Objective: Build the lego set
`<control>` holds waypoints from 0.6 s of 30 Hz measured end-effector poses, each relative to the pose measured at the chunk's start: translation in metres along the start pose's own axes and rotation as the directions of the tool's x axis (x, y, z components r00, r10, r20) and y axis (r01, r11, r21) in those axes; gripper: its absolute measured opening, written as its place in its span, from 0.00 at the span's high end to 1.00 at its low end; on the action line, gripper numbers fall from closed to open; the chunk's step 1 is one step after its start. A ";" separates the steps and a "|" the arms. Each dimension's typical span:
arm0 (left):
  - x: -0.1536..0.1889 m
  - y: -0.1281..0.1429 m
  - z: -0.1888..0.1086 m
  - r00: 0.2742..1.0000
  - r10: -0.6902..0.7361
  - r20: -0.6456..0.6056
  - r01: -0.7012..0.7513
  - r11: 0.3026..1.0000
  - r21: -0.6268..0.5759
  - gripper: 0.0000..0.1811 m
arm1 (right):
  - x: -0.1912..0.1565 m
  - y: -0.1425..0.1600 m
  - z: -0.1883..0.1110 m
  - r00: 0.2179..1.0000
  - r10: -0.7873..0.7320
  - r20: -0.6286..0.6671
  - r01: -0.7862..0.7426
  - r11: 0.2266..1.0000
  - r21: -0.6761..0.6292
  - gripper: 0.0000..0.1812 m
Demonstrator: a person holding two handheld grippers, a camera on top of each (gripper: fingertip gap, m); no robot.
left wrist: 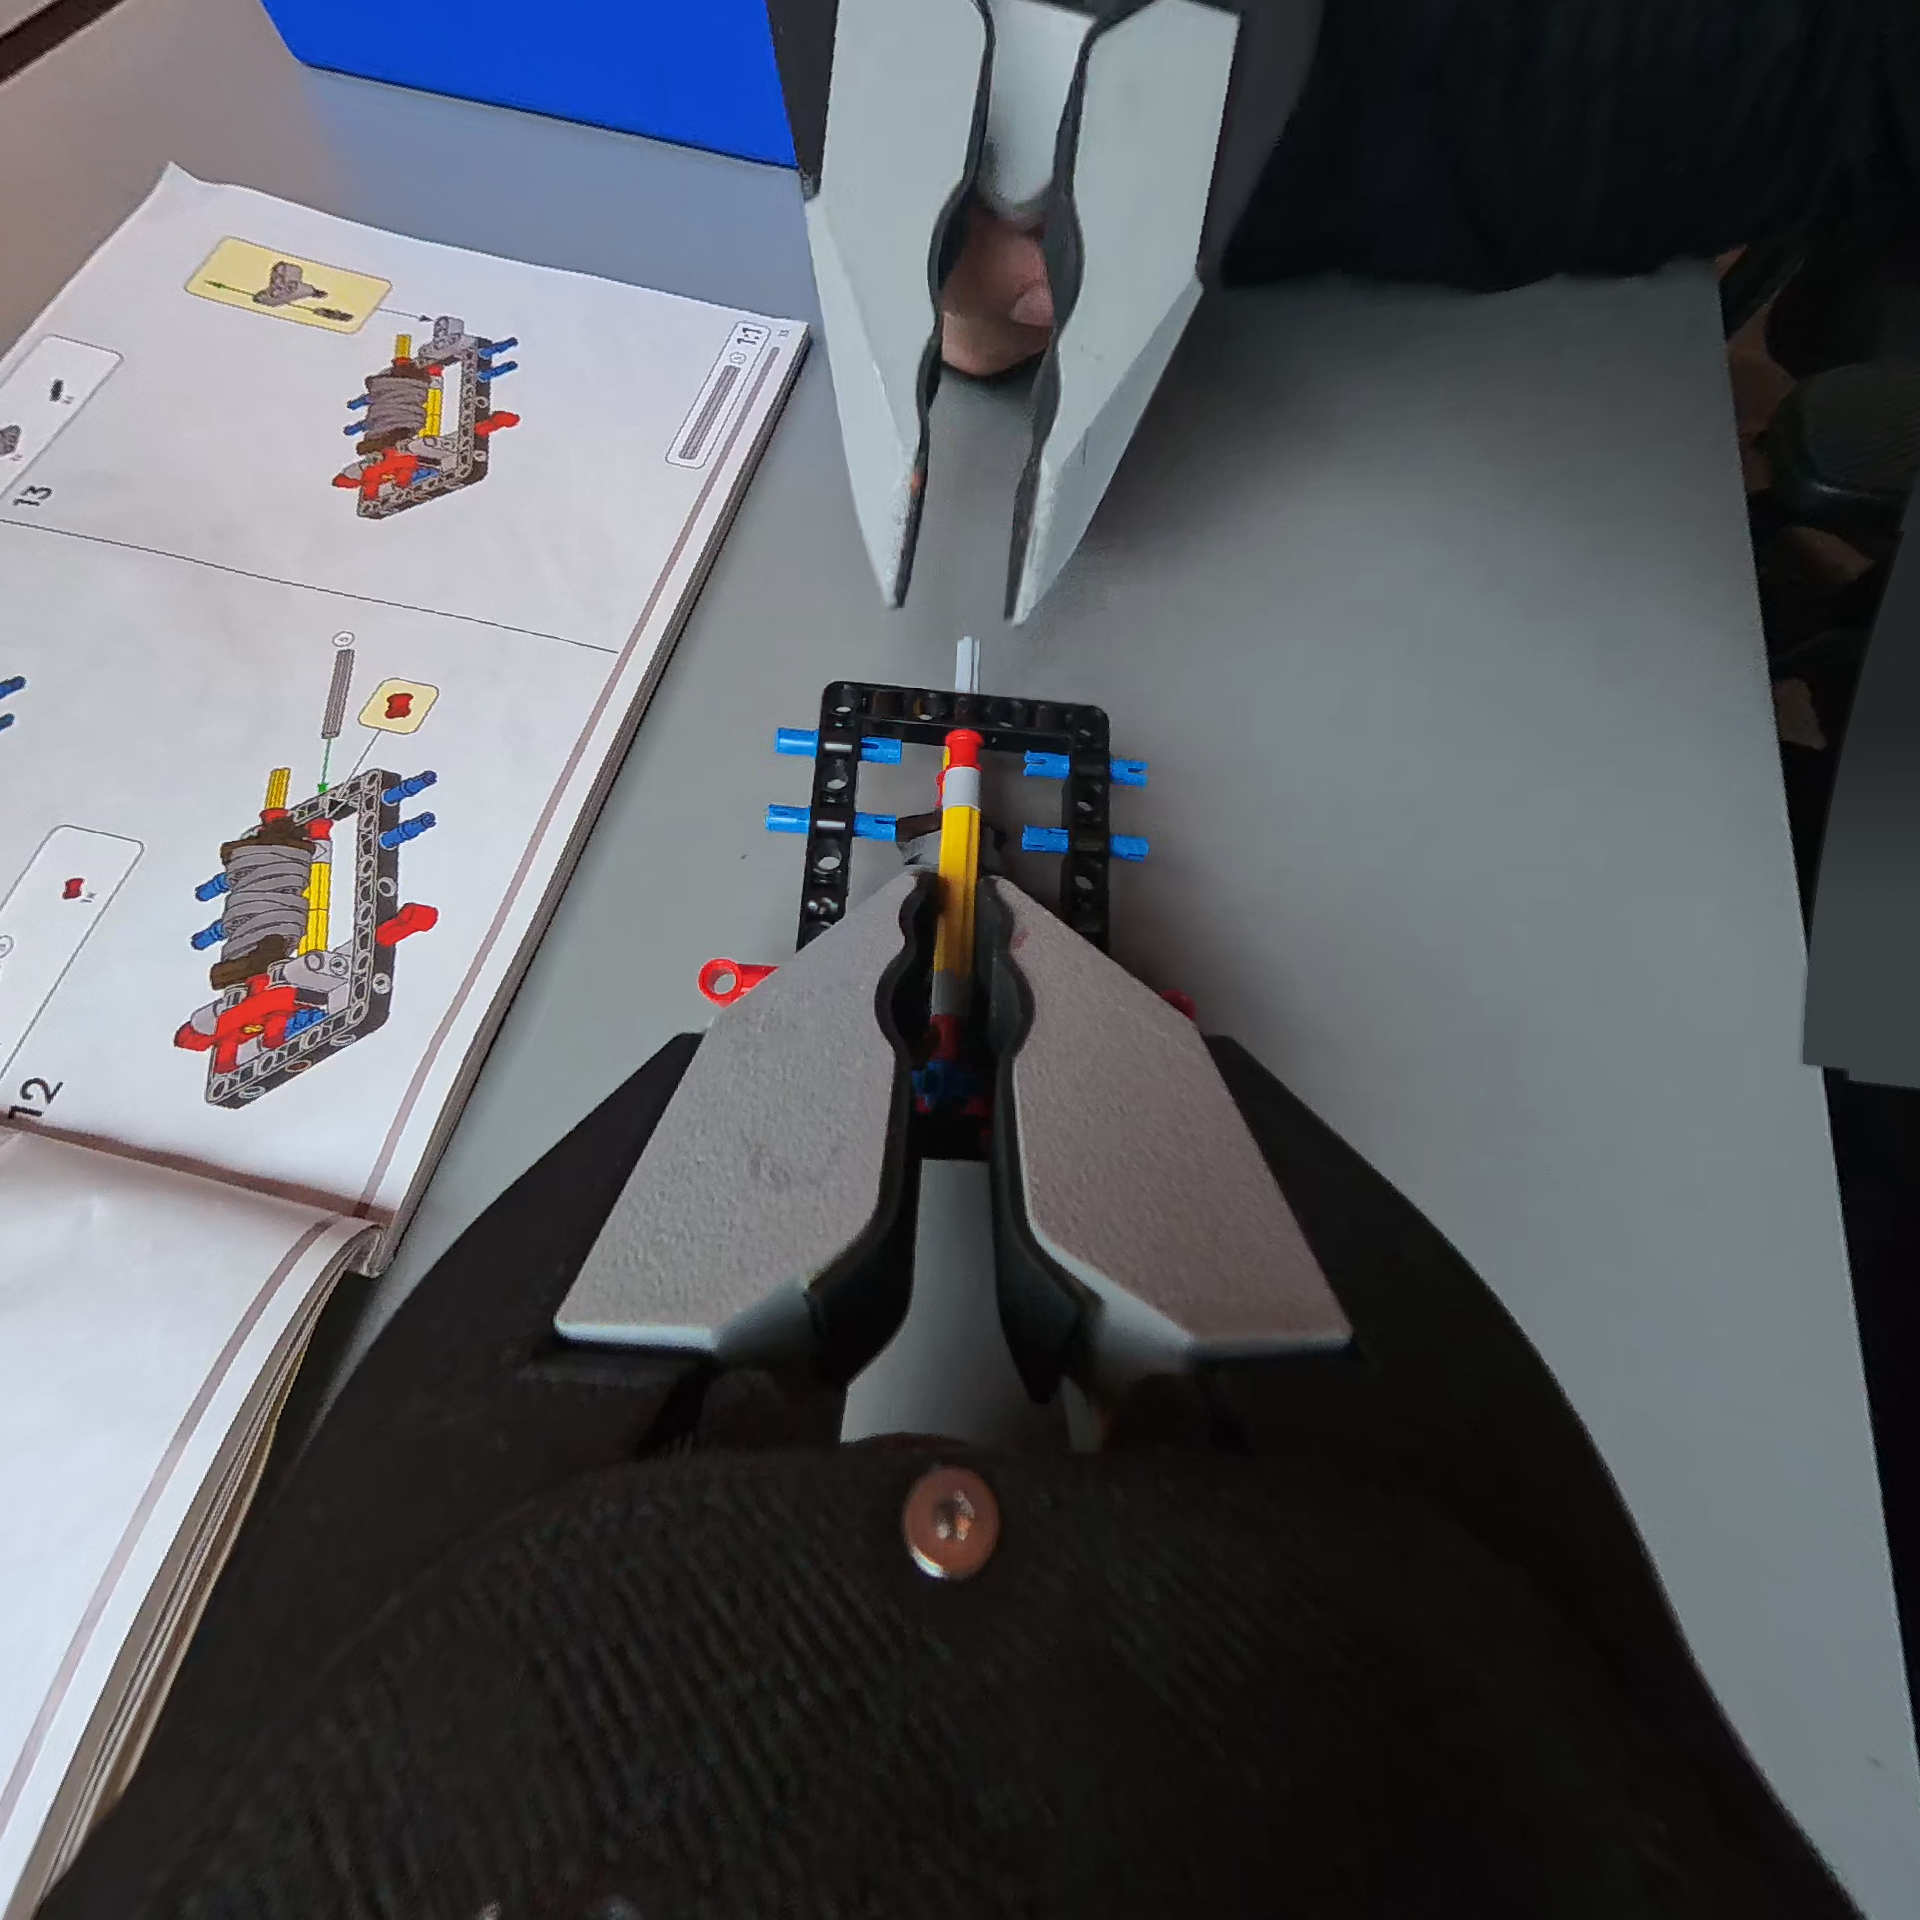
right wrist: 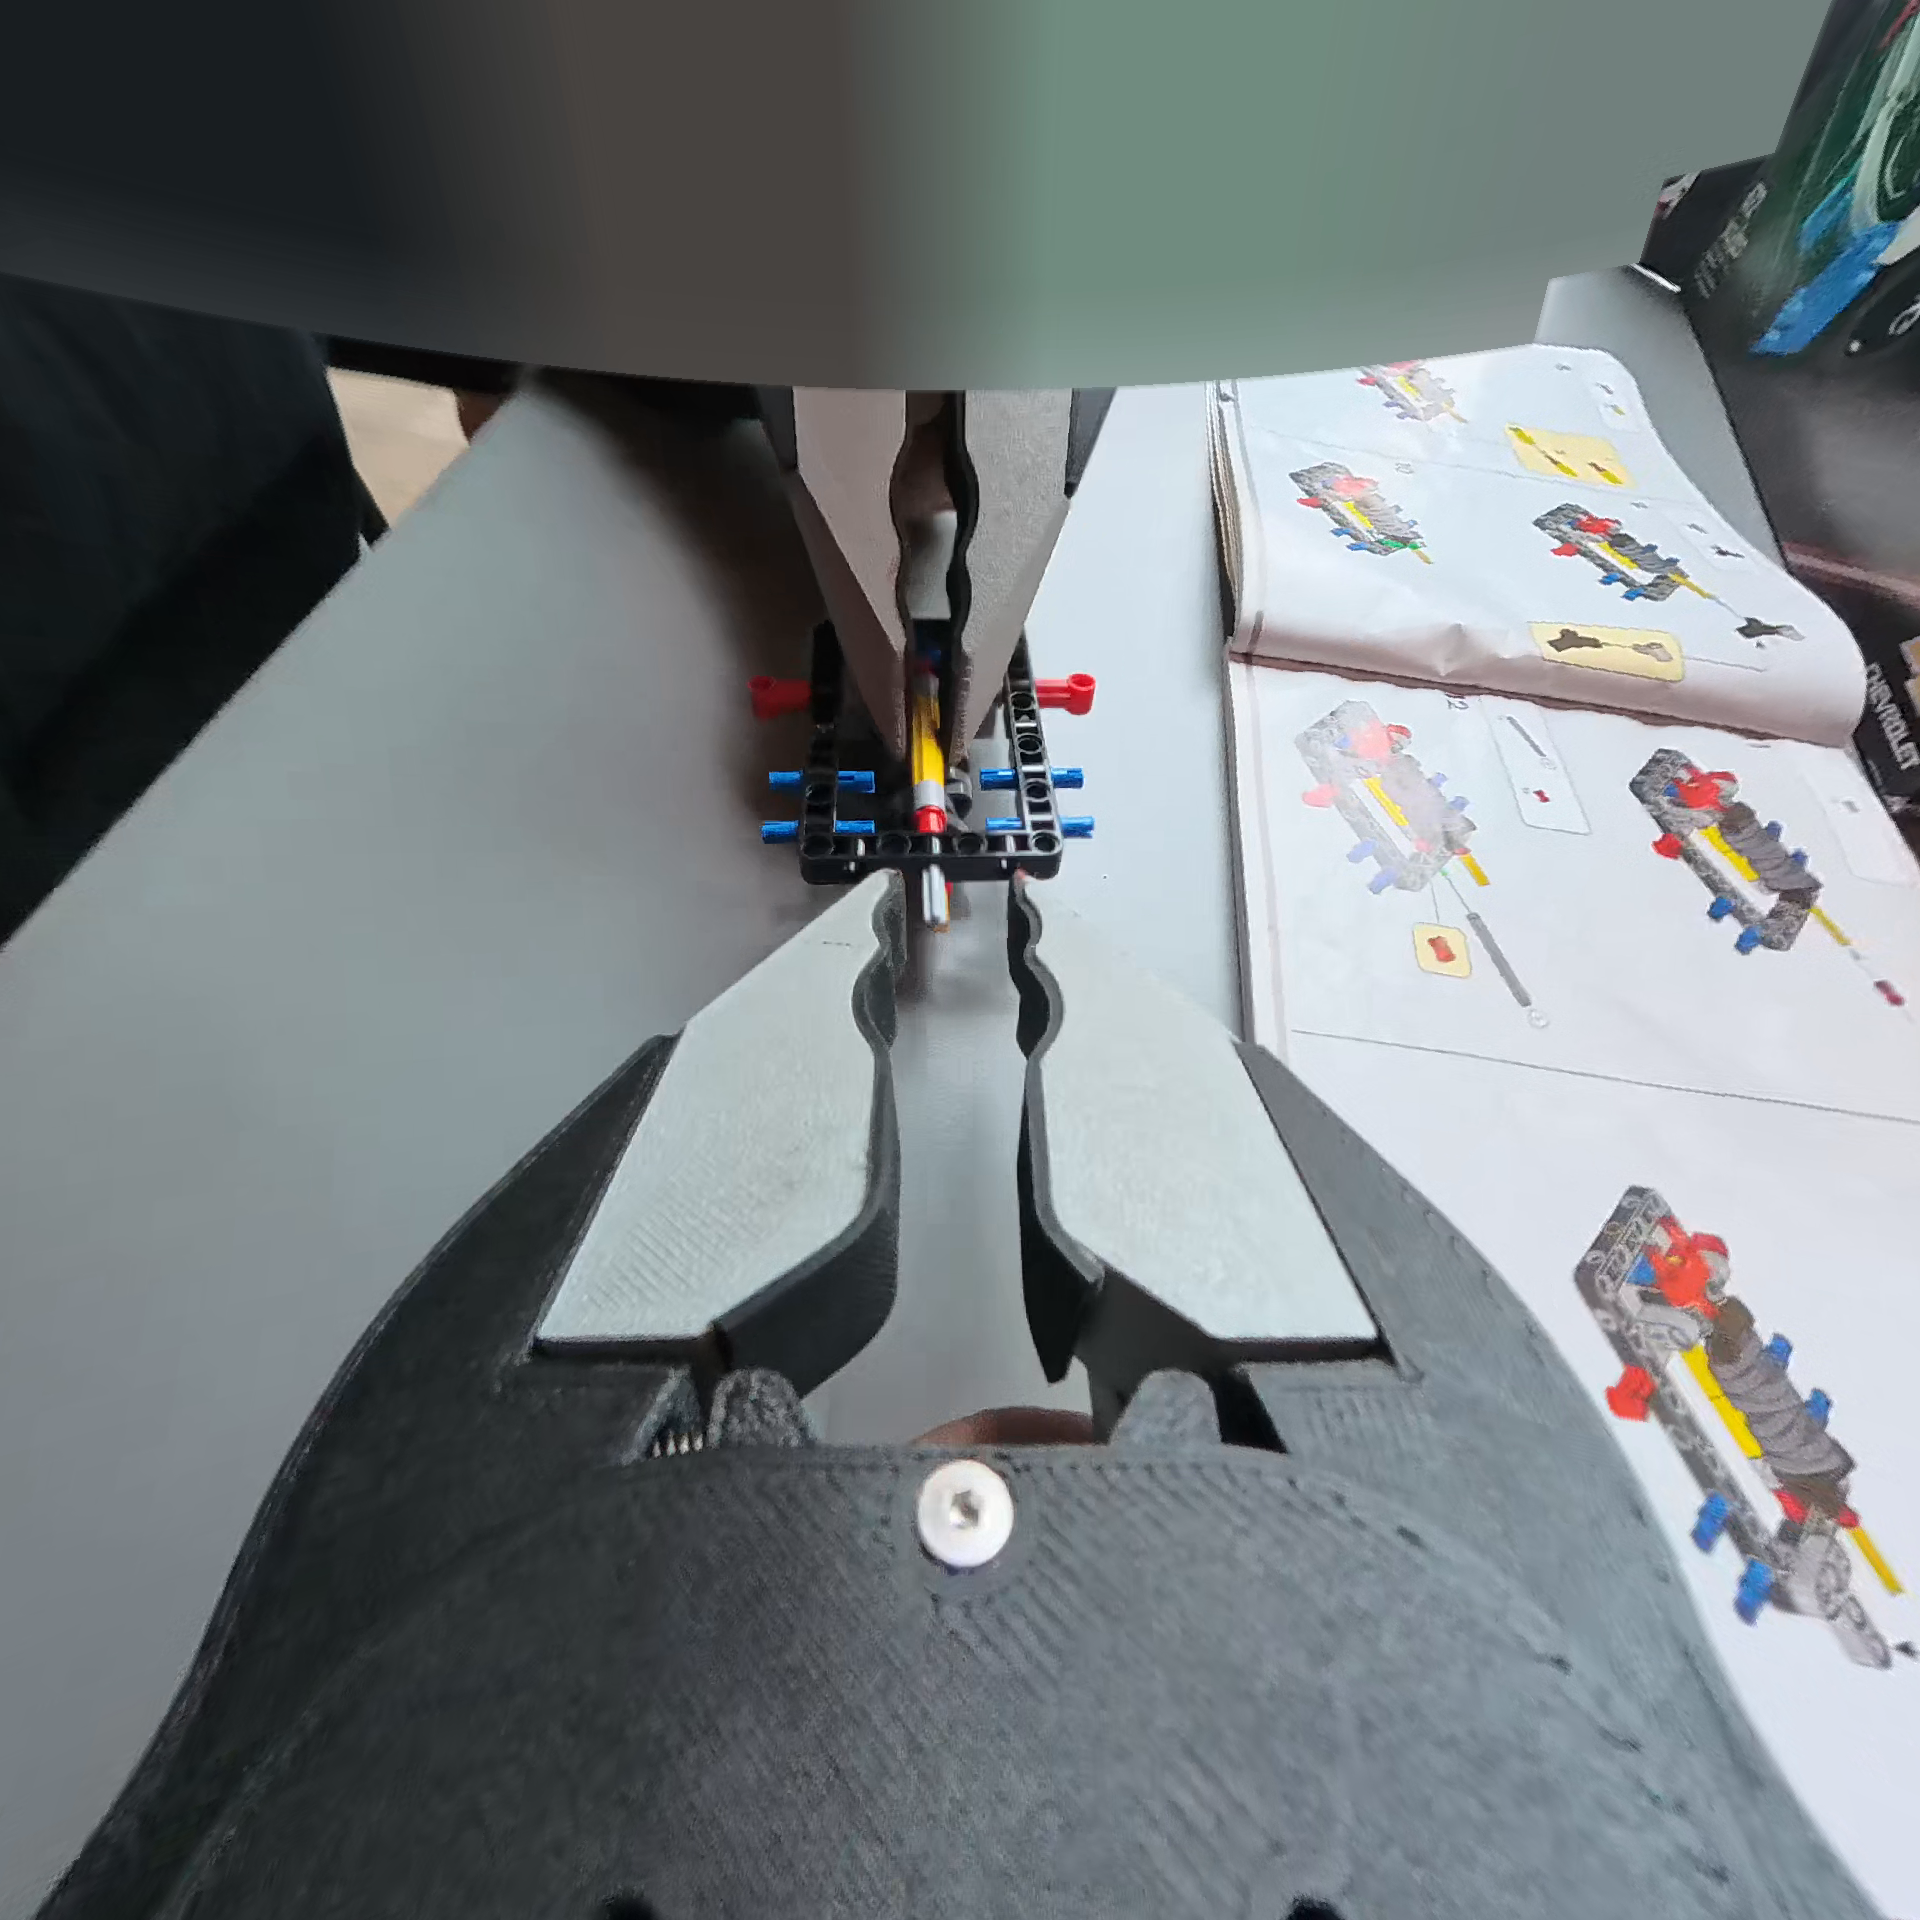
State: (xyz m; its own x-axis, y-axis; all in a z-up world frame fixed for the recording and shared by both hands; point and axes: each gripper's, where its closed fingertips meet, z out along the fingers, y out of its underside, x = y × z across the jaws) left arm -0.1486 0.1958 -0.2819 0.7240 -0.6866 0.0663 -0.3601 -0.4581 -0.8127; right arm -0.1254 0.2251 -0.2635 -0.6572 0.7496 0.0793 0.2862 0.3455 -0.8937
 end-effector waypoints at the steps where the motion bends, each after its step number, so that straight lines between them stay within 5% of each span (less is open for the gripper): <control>1: 0.000 0.000 0.000 1.000 -0.004 -0.004 0.004 1.000 0.004 0.97 | 0.000 -0.001 -0.002 1.000 0.023 0.009 -0.023 1.000 0.011 0.91; 6: 0.000 -0.001 0.000 1.000 -0.009 -0.006 0.009 1.000 0.008 0.97 | -0.002 0.007 0.004 0.999 0.039 0.037 -0.037 0.998 -0.053 0.91; 9: -0.001 -0.001 0.001 1.000 -0.008 0.000 0.008 1.000 0.009 0.97 | -0.002 0.008 0.007 0.999 0.030 0.035 -0.027 0.997 -0.070 1.00; 18: -0.002 0.001 0.003 1.000 -0.017 0.001 0.017 1.000 -0.004 0.95 | -0.001 0.010 0.009 0.997 0.061 0.054 -0.056 0.995 -0.086 0.95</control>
State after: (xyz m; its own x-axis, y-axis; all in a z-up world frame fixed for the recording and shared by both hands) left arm -0.1488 0.1984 -0.2840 0.7307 -0.6781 0.0797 -0.3498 -0.4720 -0.8092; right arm -0.1286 0.2226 -0.2767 -0.6751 0.7377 0.0010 0.3813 0.3500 -0.8556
